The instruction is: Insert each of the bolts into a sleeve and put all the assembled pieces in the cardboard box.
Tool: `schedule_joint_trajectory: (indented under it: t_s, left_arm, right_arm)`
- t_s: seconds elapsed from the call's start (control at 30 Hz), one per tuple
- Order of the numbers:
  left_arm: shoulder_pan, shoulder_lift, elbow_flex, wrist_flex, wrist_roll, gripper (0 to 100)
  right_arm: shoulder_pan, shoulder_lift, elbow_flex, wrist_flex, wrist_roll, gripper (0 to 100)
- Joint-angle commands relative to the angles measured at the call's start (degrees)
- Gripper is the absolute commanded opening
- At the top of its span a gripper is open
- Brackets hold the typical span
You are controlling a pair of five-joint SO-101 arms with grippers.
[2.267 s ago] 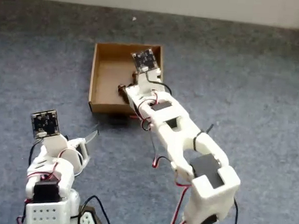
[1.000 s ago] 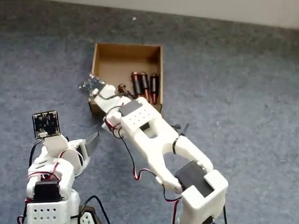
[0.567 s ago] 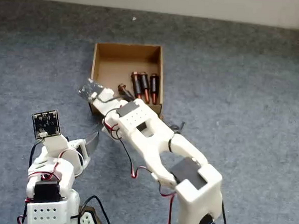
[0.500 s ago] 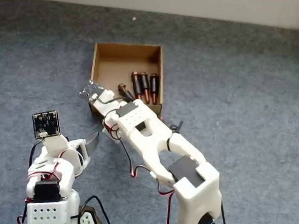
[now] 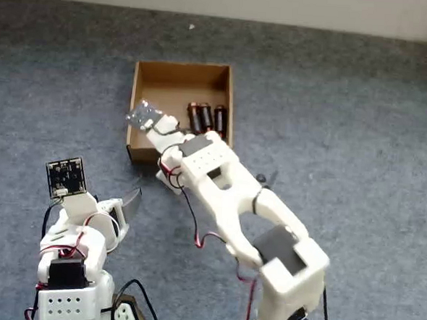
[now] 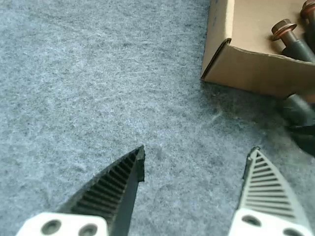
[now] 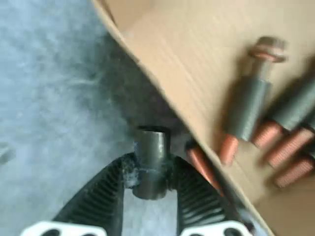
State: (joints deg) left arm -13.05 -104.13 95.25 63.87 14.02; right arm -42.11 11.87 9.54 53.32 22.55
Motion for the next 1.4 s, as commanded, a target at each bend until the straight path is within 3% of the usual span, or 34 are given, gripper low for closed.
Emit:
schedule_joint_trajectory:
  t_s: [0.0,0.2,0.43,0.57,0.73,0.93,1.07,1.37]
  left_arm:
    - [0.0,-0.3,-0.8,-0.2,-0.6,33]
    - [-0.3,-0.3,-1.2,-1.4,-2.0,33]
    - [-0.2,-0.1,-3.6,-1.1,-15.7,33]
    - [1.4,0.0,-5.2,-1.1,-25.7,31]
    - [6.8,0.1,-11.5,0.0,-30.9,25]
    - [14.9,1.7,-20.4,7.1,-36.4,25]
    - [16.8,13.6,-29.4,9.1,-39.1,25]
    - [26.5,50.9,-50.0,8.9,-44.6,25]
  right_arm:
    - [1.3,-12.4,-1.1,9.1,-0.1,0.4]
    - [5.6,-21.1,-1.1,19.9,-10.1,0.4]
    - [12.0,-26.9,1.5,29.2,-14.9,0.4]
    - [14.7,-33.3,10.2,29.0,-14.8,0.4]
    - [19.4,-45.7,23.8,22.8,-14.9,0.4]
    - [25.9,-57.2,38.3,16.3,-14.9,0.4]
    - [33.6,-58.4,42.1,10.0,-15.6,0.4]
    - [43.3,-57.3,43.7,1.5,-28.0,0.4]
